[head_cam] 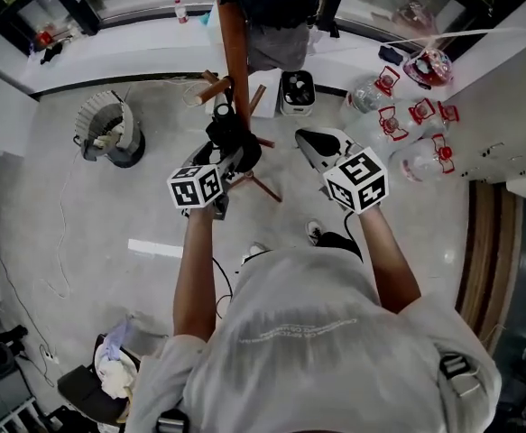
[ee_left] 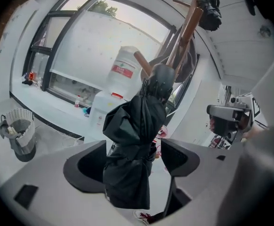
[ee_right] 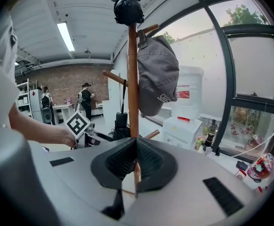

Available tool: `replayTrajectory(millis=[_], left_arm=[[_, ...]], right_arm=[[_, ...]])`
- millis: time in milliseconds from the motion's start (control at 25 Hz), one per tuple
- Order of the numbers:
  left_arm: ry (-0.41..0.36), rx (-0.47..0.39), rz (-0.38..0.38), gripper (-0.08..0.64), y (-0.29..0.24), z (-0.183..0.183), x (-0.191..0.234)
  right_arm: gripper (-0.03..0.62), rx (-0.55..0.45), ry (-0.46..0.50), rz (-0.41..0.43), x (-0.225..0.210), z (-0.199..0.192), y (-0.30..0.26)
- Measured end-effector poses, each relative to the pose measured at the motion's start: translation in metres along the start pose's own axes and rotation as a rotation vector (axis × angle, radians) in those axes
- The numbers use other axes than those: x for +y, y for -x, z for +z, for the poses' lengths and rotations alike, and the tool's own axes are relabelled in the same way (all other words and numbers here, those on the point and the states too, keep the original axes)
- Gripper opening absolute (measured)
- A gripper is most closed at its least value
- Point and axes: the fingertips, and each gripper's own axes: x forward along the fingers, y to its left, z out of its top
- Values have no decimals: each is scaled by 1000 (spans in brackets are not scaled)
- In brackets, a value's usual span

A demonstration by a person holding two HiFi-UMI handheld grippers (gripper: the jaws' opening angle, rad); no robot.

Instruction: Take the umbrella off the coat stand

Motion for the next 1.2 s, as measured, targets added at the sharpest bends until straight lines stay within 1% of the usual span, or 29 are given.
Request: replayTrajectory(millis=[160, 360, 520, 640, 760, 880, 1080, 1200], left_arm=[[-7, 12, -51, 374, -18, -3, -4], [-1, 1, -75, 374, -34, 1, -7], [3, -7, -57, 370, -38, 1, -2], [11, -23, -48, 350, -40, 3, 0], [8, -19, -20, 333, -37, 3, -1], [-4, -33, 14, 319, -31, 9, -2], [-38, -77, 35, 304, -17, 27, -13], [-53, -80, 60, 299, -9, 34, -17]], right_arm=[[25, 13, -13, -40, -3, -3, 2], [25, 21, -28, -79, -5, -4, 6], [25, 18, -37, -94, -5, -6, 11], [25, 13, -43, -99, -7, -7, 15], [25, 8, -49, -93, -8, -8, 18], [25, -8, -51, -84, -10, -4, 19], [25, -38, -42, -66, -15, 0, 26], [25, -58, -38, -49, -17, 6, 30]])
